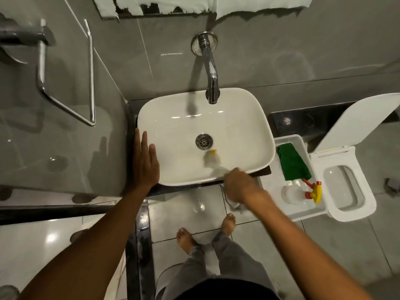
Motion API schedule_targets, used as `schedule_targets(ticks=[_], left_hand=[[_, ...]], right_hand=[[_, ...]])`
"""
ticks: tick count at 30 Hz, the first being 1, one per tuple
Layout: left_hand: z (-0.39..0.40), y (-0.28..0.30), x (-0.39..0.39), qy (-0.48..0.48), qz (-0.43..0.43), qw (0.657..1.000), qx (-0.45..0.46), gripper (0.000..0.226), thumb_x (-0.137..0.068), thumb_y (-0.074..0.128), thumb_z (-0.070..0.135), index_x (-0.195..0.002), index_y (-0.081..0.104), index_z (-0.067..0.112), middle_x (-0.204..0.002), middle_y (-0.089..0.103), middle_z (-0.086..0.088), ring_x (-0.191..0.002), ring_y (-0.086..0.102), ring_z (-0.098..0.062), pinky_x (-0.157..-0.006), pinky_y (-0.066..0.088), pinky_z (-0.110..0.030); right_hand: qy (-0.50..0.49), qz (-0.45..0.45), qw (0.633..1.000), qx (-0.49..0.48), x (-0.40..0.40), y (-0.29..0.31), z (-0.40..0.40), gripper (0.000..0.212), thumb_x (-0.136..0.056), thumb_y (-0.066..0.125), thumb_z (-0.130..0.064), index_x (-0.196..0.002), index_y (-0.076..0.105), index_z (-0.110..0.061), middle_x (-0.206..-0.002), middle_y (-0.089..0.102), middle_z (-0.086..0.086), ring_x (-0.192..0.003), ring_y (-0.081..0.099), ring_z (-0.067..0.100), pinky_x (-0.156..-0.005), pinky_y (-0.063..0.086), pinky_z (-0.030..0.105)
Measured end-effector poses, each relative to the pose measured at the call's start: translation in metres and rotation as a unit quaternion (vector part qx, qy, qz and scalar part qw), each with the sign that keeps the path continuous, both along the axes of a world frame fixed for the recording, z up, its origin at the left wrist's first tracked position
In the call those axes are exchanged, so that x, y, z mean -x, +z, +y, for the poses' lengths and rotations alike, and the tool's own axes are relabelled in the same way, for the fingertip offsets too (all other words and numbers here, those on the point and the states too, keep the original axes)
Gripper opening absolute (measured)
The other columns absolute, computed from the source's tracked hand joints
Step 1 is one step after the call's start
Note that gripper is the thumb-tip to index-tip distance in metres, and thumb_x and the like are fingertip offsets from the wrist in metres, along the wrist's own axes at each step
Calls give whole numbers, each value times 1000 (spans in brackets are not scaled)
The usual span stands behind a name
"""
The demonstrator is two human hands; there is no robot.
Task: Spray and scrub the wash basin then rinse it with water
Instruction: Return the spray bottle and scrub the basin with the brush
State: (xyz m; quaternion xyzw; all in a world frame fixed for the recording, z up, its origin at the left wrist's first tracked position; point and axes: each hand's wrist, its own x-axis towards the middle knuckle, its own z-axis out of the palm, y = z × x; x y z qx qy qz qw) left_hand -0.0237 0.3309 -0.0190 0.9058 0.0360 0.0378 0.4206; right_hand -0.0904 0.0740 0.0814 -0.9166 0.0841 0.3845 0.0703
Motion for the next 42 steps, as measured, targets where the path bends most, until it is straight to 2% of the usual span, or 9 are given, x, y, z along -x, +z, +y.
schedule_targets(ticks=[4,9,13,18,23,26,30,35,42], left_hand=[[-1,2,0,2,1,1000,-4,56,-114,30,28,-167,26,10,-179,9,-9,-166,14,-25,-135,15,-38],[0,-2,-1,-1,-3,1000,4,54,-115,31,26,-166,27,8,-179,10,-10,-166,14,-25,-135,17,-41],[0,-4,-4,5,3,1000,25,55,-114,29,30,-166,28,10,-179,11,-7,-165,15,-23,-135,18,-41],[4,-9,0,7,-1,999,37,55,-114,29,30,-165,30,10,-179,13,-8,-165,19,-25,-134,21,-45],[1,-10,-4,6,0,999,40,59,-112,27,35,-165,29,10,-179,13,-8,-165,18,-26,-134,20,-47],[0,-12,-3,11,-2,999,41,57,-113,29,29,-165,27,6,-178,13,-12,-165,17,-29,-134,19,-50],[-6,-9,-1,26,-26,999,37,53,-113,33,17,-160,33,-6,-174,22,-23,-162,24,-39,-132,22,-52],[-8,-11,-1,37,-27,999,13,51,-112,36,16,-158,37,-7,-172,27,-26,-159,28,-44,-131,23,-52],[-1,-14,-3,47,-17,997,-50,64,-107,29,34,-159,39,-3,-173,28,-21,-159,29,-43,-130,23,-53]], right_hand=[[31,18,993,-109,12,5,83,35,-104,44,-14,-125,66,3,-126,66,25,-112,68,40,-77,49,34],[10,66,987,-146,0,19,51,39,-102,35,-13,-128,65,-8,-94,60,9,-62,58,20,-42,44,23],[-44,59,997,-36,-2,28,-39,33,-102,38,-17,-110,68,-6,-114,72,15,-74,66,24,-55,51,31],[-248,29,968,21,-6,44,-126,34,-101,44,-36,-103,65,-8,-77,60,7,-58,50,17,-57,49,31],[-190,100,974,-79,-8,30,-57,30,-102,44,-23,-107,68,-5,-89,62,10,-56,51,16,-44,43,26],[-178,130,962,-161,-9,17,10,34,-99,46,-21,-115,69,-1,-89,62,13,-67,56,24,-56,48,31],[-95,89,975,-178,-20,13,72,24,-93,47,-14,-85,68,-4,-68,65,12,-47,59,25,-48,47,24],[-102,17,975,-196,-47,-7,77,39,-100,43,-12,-131,61,6,-134,60,28,-120,64,44,-96,52,40],[-203,-137,956,-162,-81,-32,15,63,-102,51,-16,-158,25,-1,-140,61,16,-129,63,35,-106,49,43]])
